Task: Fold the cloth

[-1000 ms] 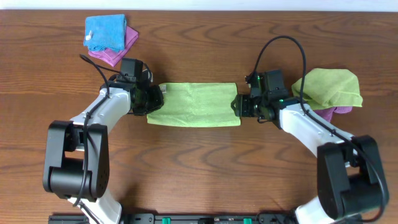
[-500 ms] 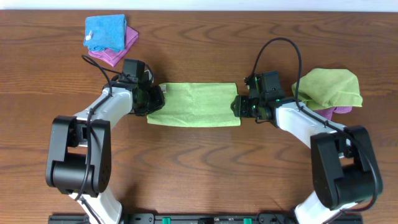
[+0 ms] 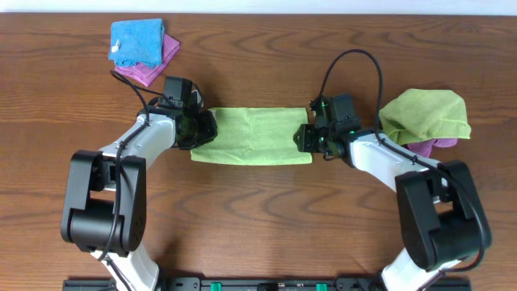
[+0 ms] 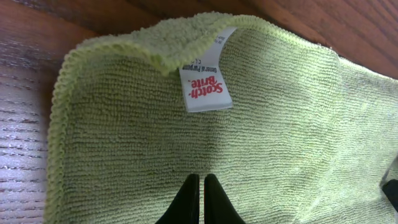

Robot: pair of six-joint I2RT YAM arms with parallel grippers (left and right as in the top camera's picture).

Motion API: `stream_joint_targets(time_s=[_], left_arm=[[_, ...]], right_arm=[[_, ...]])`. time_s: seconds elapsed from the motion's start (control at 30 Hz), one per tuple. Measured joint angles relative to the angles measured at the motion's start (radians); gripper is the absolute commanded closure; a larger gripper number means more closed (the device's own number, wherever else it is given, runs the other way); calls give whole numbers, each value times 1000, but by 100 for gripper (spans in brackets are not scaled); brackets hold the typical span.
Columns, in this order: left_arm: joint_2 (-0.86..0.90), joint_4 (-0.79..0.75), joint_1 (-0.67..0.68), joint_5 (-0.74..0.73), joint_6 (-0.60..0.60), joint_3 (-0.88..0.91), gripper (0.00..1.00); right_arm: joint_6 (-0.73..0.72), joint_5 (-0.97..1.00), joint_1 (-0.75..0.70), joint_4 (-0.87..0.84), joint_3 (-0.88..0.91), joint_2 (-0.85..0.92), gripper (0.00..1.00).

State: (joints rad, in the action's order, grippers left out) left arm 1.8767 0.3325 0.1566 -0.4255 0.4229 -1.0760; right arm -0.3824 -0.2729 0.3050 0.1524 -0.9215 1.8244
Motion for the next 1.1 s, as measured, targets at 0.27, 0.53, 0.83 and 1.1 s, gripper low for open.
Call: stream_joint_targets(time_s=[0.27,0.53,0.83,1.1], left_arm=[[1,1,2,32,0,0,94],[27,1,2,37,0,-3,94],[34,-24,13,39,0,-6,94],[37,-39,28,41,0,-6,94]], right_arm=[[-7,0,2,-16,0,2,99],[-7,-10,2,-55,0,2,99],[-7,-32,2,-67,0,-82,99],[-52,-134,17,-206,0,-140,99]])
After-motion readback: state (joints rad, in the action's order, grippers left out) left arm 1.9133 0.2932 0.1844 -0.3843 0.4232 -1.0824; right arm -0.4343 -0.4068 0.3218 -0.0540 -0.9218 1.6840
